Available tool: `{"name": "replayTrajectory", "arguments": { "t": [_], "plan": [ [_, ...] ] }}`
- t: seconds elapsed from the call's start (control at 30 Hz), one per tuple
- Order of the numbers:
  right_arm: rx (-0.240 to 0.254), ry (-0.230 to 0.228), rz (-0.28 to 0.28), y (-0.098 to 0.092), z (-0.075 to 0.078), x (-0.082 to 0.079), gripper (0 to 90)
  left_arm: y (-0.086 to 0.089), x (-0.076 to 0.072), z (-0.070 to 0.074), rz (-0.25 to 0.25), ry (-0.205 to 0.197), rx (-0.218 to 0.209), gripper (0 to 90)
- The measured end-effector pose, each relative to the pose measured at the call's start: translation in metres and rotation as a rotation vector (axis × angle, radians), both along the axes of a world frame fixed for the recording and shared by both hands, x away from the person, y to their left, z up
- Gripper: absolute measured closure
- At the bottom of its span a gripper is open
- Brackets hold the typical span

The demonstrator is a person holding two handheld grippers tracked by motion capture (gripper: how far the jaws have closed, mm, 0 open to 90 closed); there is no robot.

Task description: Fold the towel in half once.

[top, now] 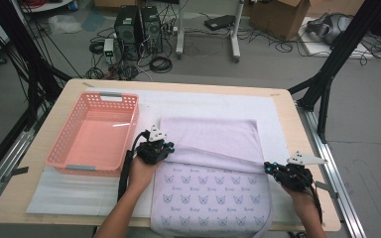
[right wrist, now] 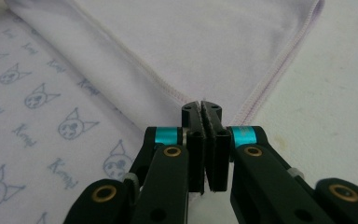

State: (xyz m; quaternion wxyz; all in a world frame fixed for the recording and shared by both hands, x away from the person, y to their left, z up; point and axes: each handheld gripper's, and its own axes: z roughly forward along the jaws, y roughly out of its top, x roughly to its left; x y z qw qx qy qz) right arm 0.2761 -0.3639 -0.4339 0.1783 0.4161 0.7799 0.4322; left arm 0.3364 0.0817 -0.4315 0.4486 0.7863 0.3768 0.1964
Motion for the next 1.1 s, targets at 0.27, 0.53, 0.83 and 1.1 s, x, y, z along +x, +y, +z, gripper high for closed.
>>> {"name": "replayTrajectory", "arguments": {
  "t": [0.27, 0.53, 0.83, 1.1],
  "plan": [
    [0.001, 0.004, 0.0, -0.002, 0.004, -0.007, 88.3, 0.012, -0.046, 0.004, -0.054, -0.069, -0.019, 85.7],
    [-0.027, 0.022, 0.025, 0.0, 0.004, -0.026, 89.8, 0.024, -0.083, -0.01, -0.094, -0.034, -0.042, 81.7],
    [0.083, 0.008, -0.088, -0.02, 0.01, -0.042, 73.3, 0.044, -0.09, 0.001, 0.004, -0.028, -0.167, 46.9],
    [0.052, 0.061, -0.163, 0.011, 0.003, -0.027, 60.4, 0.032, -0.071, -0.011, 0.048, 0.055, -0.135, 49.0]
  ]
}}
